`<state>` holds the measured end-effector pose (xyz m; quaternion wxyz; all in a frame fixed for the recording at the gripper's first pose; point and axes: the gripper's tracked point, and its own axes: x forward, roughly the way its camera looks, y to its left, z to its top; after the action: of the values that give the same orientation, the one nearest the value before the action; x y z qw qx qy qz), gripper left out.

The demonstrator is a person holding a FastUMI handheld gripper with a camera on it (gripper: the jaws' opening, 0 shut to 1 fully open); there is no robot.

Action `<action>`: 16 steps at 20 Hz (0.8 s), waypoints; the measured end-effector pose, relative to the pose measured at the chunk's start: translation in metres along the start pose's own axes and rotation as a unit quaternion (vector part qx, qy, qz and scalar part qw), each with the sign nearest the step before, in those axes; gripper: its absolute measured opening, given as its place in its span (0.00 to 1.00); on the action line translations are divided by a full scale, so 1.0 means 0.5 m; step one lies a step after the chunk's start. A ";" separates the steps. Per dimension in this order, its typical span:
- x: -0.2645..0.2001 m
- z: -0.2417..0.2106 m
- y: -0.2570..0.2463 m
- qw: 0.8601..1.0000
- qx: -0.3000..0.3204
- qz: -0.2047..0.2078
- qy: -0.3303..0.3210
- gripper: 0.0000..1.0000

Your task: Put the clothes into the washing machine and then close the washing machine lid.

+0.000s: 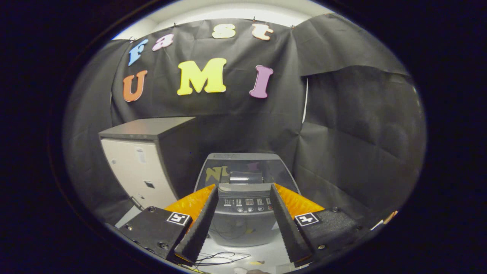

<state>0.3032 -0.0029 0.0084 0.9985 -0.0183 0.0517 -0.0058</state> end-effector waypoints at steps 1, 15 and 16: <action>-0.056 -0.003 0.012 1.000 -0.004 -0.001 -0.005 0.86; -0.478 -0.016 0.042 0.999 0.019 0.013 -0.037 1.00; -0.483 -0.015 0.043 0.999 0.021 0.012 -0.037 1.00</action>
<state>0.0623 0.0218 0.0251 0.9999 0.0026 0.0147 0.0060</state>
